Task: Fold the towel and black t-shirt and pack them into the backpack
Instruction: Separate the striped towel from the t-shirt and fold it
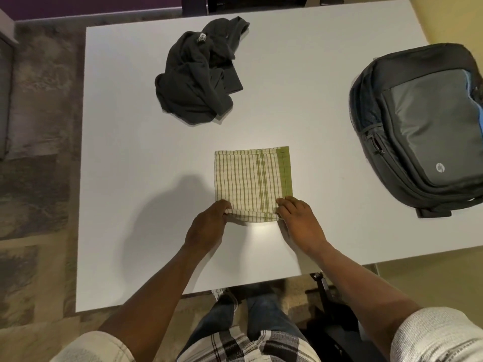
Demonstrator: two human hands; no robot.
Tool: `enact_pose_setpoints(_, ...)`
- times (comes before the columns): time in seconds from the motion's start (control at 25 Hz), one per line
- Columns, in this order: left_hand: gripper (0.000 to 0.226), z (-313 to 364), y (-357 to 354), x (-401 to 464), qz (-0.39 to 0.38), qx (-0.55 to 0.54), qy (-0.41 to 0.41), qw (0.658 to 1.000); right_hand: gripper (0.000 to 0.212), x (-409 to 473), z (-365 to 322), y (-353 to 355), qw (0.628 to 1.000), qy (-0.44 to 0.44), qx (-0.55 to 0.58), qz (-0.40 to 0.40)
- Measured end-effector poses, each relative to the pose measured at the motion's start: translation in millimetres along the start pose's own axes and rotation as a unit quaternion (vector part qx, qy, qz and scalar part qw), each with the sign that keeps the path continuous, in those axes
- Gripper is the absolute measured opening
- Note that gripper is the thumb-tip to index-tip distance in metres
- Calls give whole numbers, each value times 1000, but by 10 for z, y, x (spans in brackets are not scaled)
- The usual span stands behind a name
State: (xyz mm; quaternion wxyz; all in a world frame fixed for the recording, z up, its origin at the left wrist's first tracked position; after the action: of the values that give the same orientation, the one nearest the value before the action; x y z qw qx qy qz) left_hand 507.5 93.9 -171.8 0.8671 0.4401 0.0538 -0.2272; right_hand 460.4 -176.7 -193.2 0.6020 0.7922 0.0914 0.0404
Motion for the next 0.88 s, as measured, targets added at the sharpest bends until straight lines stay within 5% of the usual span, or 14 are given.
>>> enact_pose_setpoints(0.12,12,22,100,-134,13,14,-34,999,23,-91,-121,120,1000,-22,-1,16)
enact_pose_setpoints(0.36,15,-25,290,-156,81,-69,-6,994,15,-96,-298,329,969,-166,183,21)
enact_pose_setpoints(0.6,25,103,473,87,156,-132,45,978,30,250,-281,527,885,-298,353,54)
enact_pose_setpoints(0.88,35,32,566,478,146,-182,59,971,36,778,-142,570,860,-325,385,76)
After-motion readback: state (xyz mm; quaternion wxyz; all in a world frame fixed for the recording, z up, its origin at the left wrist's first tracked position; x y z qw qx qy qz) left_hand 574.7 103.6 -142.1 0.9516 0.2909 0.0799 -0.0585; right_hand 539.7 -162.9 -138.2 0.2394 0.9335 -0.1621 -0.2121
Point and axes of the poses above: each hand's wrist, its own x-axis towards the middle knuckle, its own y-axis out of the back of the hand, z = x × y, the point moved 1 cm from there along x, towards the middle knuckle, and after that the axes turned 5 degrees about -y, right-handed, at the moved point
